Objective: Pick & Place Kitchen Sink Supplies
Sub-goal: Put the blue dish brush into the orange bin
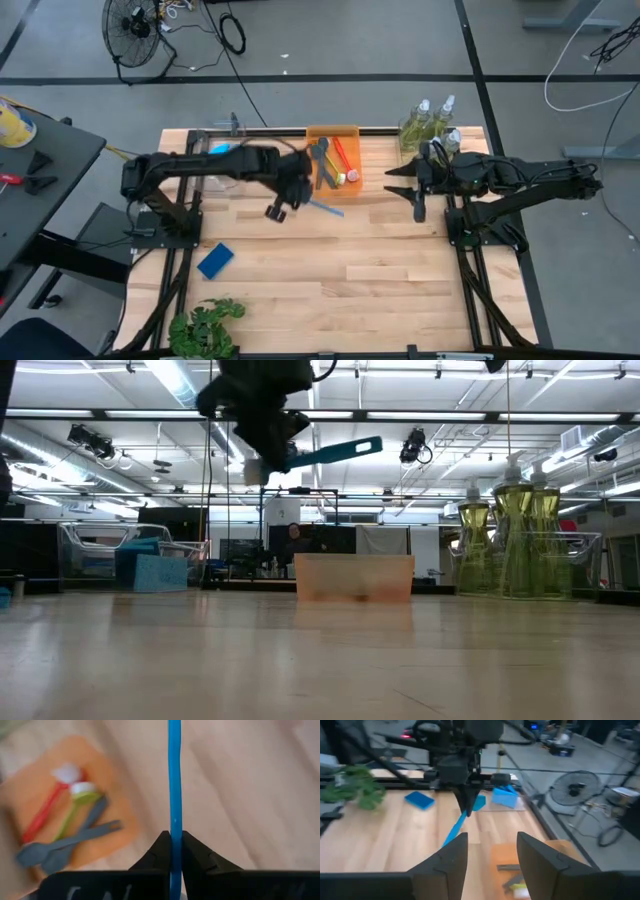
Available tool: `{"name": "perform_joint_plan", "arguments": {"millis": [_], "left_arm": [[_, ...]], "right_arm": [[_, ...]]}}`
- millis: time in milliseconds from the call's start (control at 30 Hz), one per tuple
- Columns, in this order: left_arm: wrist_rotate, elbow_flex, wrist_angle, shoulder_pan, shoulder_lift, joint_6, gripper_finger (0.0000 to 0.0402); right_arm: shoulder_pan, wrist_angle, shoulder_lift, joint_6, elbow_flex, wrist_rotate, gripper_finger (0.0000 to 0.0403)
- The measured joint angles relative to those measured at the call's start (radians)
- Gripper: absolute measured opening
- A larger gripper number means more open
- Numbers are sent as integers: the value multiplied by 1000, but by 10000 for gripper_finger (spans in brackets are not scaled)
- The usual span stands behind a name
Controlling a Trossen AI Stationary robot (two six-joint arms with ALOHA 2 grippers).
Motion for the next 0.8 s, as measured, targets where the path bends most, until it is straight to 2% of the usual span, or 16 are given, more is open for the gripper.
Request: {"name": "perform_joint_plan", "arguments": {"millis": [200,400,800], "left_arm": [[3,34,124,114,0,-12,24],[51,44,271,206,0,-25,25],[166,44,487,358,0,-267,26]], "right_arm": [[0,-2,0,67,0,127,171],[0,-3,2,118,0,191,171],[0,-5,74,154,0,261,171]]}}
